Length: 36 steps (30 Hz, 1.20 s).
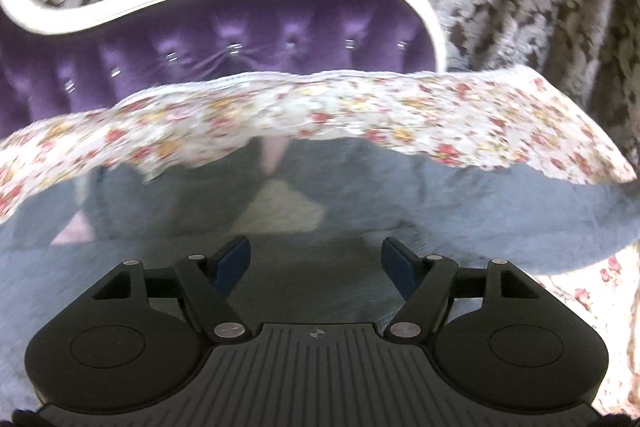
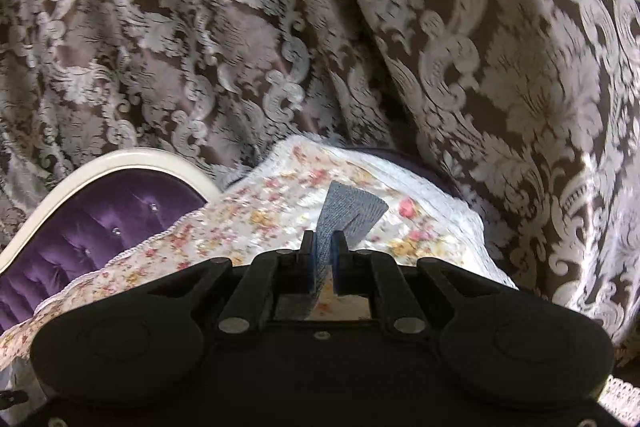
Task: Fold small clothes
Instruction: 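Lift the sleeve with the right gripper, fold it across the body, release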
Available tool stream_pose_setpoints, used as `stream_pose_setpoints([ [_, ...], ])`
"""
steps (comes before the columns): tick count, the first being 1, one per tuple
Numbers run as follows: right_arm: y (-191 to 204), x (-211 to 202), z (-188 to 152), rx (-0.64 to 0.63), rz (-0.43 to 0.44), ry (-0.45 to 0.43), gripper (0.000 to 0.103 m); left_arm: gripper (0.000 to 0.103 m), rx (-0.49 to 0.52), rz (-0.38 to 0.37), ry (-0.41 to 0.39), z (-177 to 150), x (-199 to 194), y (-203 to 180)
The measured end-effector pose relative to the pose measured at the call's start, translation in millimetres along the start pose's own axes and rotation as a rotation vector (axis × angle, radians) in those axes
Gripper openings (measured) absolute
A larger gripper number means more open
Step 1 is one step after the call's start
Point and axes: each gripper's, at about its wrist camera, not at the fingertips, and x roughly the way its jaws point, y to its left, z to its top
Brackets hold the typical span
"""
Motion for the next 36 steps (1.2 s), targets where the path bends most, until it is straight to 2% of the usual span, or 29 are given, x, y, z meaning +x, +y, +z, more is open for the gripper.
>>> stream_pose_setpoints([
  [3, 11, -4, 6, -0.027, 0.015, -0.001, 0.014, 0.071, 0.076, 0.006, 0.031, -1, 16, -21],
  [4, 16, -5, 8, -0.038, 0.019, -0.002, 0.015, 0.071, 0.105, -0.003, 0.077, -4, 25, -26],
  [6, 26, -7, 10, -0.067, 0.027, -0.001, 0.014, 0.071, 0.107, -0.01, 0.062, -5, 30, -27],
  [10, 56, -14, 16, -0.132, 0.065, -0.009, 0.015, 0.07, -0.013, -0.061, 0.089, 0, 20, -4],
  [14, 98, -20, 22, -0.196, 0.138, -0.021, 0.015, 0.07, -0.098, -0.088, 0.056, 0, -7, 31],
  [19, 171, -31, 22, -0.265, 0.276, -0.028, 0.015, 0.071, -0.206, -0.115, 0.023, -3, -45, 83],
  [23, 239, -40, 10, -0.312, 0.415, -0.015, 0.015, 0.071, -0.262, -0.099, -0.006, -9, -75, 127],
  [29, 342, -46, -38, -0.373, 0.632, 0.052, 0.015, 0.071, -0.383, -0.048, -0.041, -32, -114, 194],
  [32, 385, -42, -79, -0.406, 0.718, 0.11, 0.015, 0.071, -0.445, -0.022, -0.044, -47, -128, 224],
  [36, 427, -34, -146, -0.502, 0.778, 0.195, 0.015, 0.071, -0.516, -0.006, -0.035, -66, -137, 254],
])
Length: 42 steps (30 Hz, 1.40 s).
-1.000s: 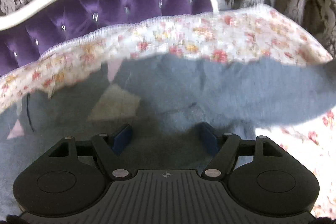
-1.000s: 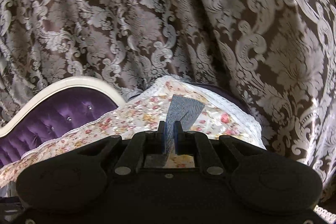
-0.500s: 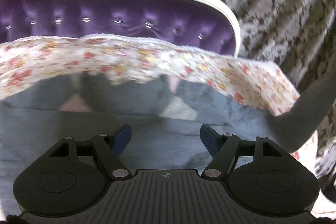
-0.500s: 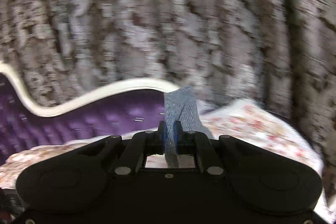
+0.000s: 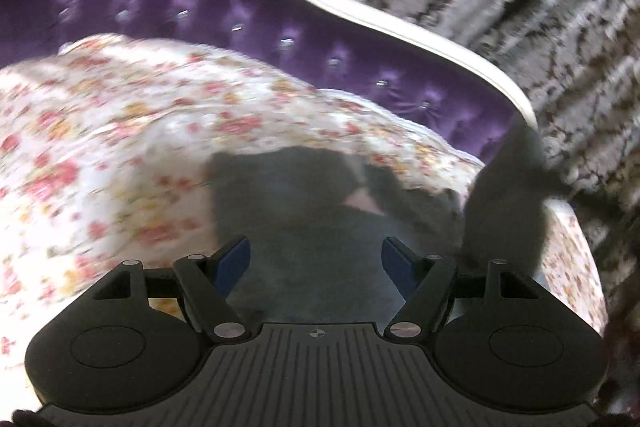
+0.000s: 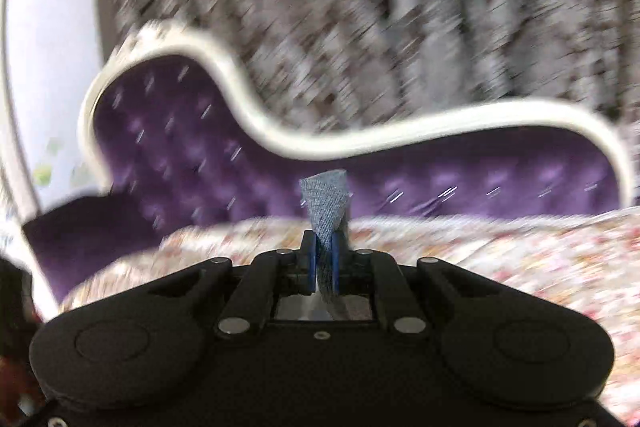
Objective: Fold small clothes
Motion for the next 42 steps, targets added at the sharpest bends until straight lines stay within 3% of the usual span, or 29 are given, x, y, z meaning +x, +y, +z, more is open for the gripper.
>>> stream_pose_setpoints([
  [6, 42, 50, -74, -0.105, 0.049, 0.173, 0.015, 0.071, -0.031, 0.01, 0.02, -5, -3, 26],
  [12, 50, 53, -103, -0.133, 0.073, 0.227, 0.026, 0.071, -0.03, -0.045, 0.054, -6, 9, 21],
  [14, 46, 44, -106, -0.112, 0.071, 0.222, 0.054, 0.071, -0.021, -0.068, 0.069, -10, 16, 17],
  [16, 45, 38, -105, -0.1, 0.071, 0.21, 0.064, 0.071, -0.013, -0.088, 0.088, -13, 24, 10],
  [22, 34, 4, -110, -0.086, 0.051, 0.184, 0.064, 0.071, 0.024, -0.109, 0.146, -32, 49, -12],
  [29, 21, -26, -124, -0.038, 0.033, 0.176, 0.064, 0.07, 0.117, -0.071, 0.059, -39, 43, -33],
  [33, 18, -35, -128, -0.013, 0.038, 0.165, 0.064, 0.071, 0.254, -0.015, 0.026, -41, 41, -52],
  [37, 17, -36, -128, -0.008, 0.046, 0.157, 0.064, 0.071, 0.203, 0.027, 0.044, -36, 56, -45],
  [42, 14, -37, -132, 0.005, 0.047, 0.159, 0.064, 0.07, 0.158, -0.038, 0.066, -29, 73, -43],
])
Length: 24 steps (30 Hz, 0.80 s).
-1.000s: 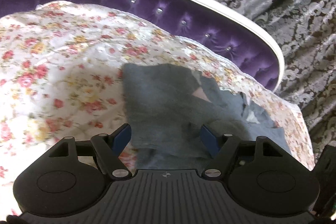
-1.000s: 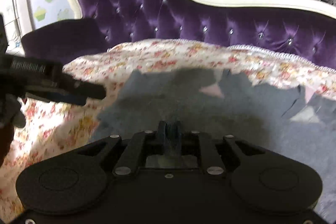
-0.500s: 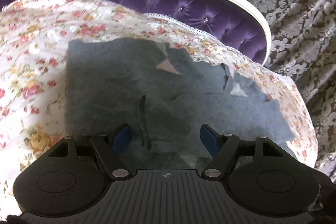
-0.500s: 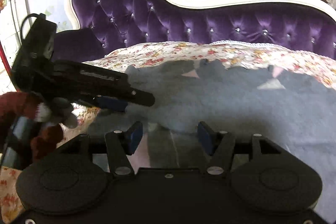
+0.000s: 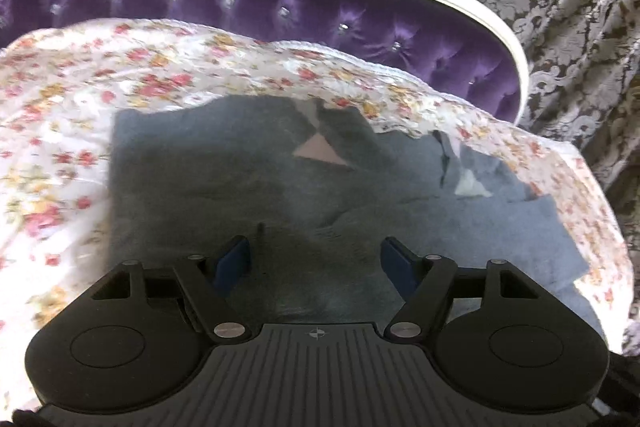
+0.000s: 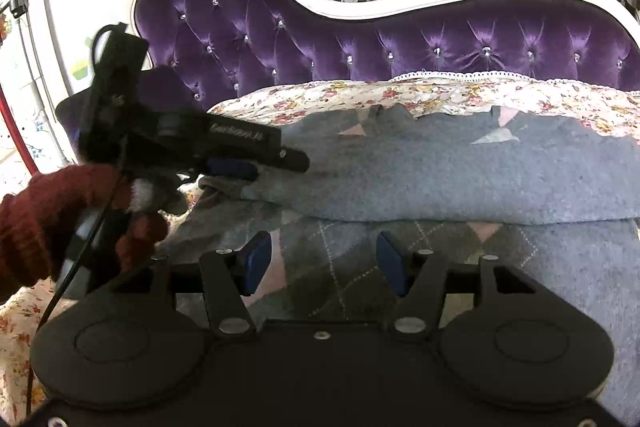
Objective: Fold small clothes
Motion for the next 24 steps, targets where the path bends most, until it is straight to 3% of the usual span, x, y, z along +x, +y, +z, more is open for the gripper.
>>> stream_pose_setpoints([
  [1, -1, -1, -1, 0.005, -0.002, 0.0, 0.064, 0.062, 0.005, -0.01, -0.011, 0, 0, -2],
  [2, -3, -1, -1, 0.011, -0.004, 0.001, 0.064, 0.037, 0.012, -0.018, -0.019, 0, 0, -5],
  [4, -7, -3, -2, 0.024, -0.011, 0.0, 0.064, 0.006, 0.032, -0.038, -0.003, 1, 0, -12],
  [7, -14, -5, -3, 0.044, -0.023, 0.0, 0.064, 0.005, 0.037, -0.071, -0.026, 4, -9, -23],
  [12, -24, -8, -4, 0.076, -0.038, -0.001, 0.064, 0.005, 0.034, -0.168, -0.178, 27, -61, -34],
  [15, -28, -9, -3, 0.086, -0.045, -0.007, 0.064, 0.005, 0.014, -0.139, -0.215, 34, -74, -20],
  [24, -39, -8, -2, 0.137, -0.059, -0.001, 0.065, 0.005, -0.058, -0.001, -0.121, 27, -50, 26],
])
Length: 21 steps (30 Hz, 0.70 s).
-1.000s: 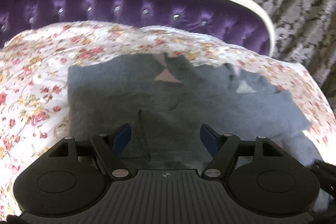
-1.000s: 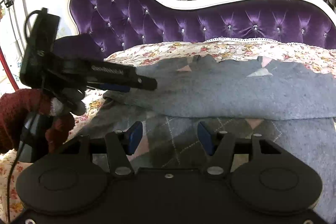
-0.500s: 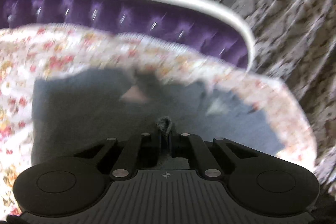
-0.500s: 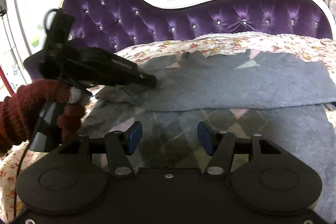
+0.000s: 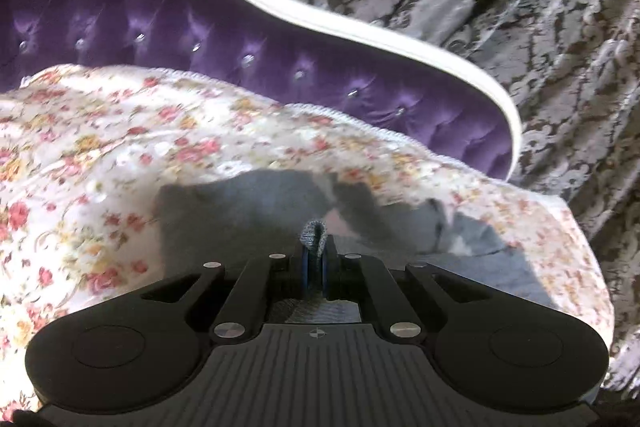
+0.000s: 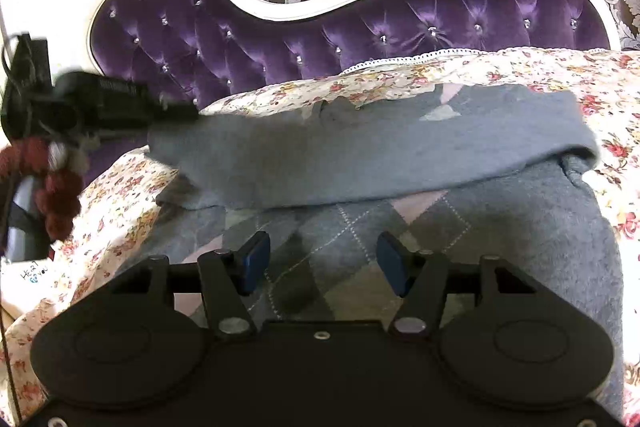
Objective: Fold small clothes
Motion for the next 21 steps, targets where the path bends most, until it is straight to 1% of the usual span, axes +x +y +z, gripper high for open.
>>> stream_pose_setpoints([
  [5, -9, -8, 11, 0.003, -0.019, -0.028, 0.066, 0.005, 0.0, 0.015, 0.044, -4, 10, 6],
  [6, -14, -11, 15, 0.014, -0.023, -0.043, 0.066, 0.005, -0.006, 0.018, 0.046, -5, 12, 8],
  [8, -24, -13, 24, 0.036, -0.032, -0.062, 0.07, 0.006, -0.021, 0.021, 0.046, -4, 14, 11],
  [10, -35, -10, 33, 0.057, -0.051, -0.064, 0.071, 0.006, -0.03, 0.022, 0.045, -2, 16, 13],
  [13, -55, -4, 38, 0.108, -0.073, -0.043, 0.071, 0.006, -0.02, 0.027, 0.05, -2, 19, 13],
  [17, -79, -1, 43, 0.173, -0.103, -0.09, 0.071, 0.006, -0.016, 0.049, 0.071, -4, 25, 16],
  [19, -94, -3, 44, 0.225, -0.174, -0.116, 0.071, 0.007, -0.028, 0.062, 0.089, -7, 28, 20],
  [20, -101, -4, 42, 0.257, -0.224, -0.116, 0.071, 0.009, -0.031, 0.069, 0.099, -9, 30, 23],
  [21, -108, -6, 40, 0.29, -0.251, -0.111, 0.071, 0.009, -0.03, 0.079, 0.112, -12, 31, 25],
])
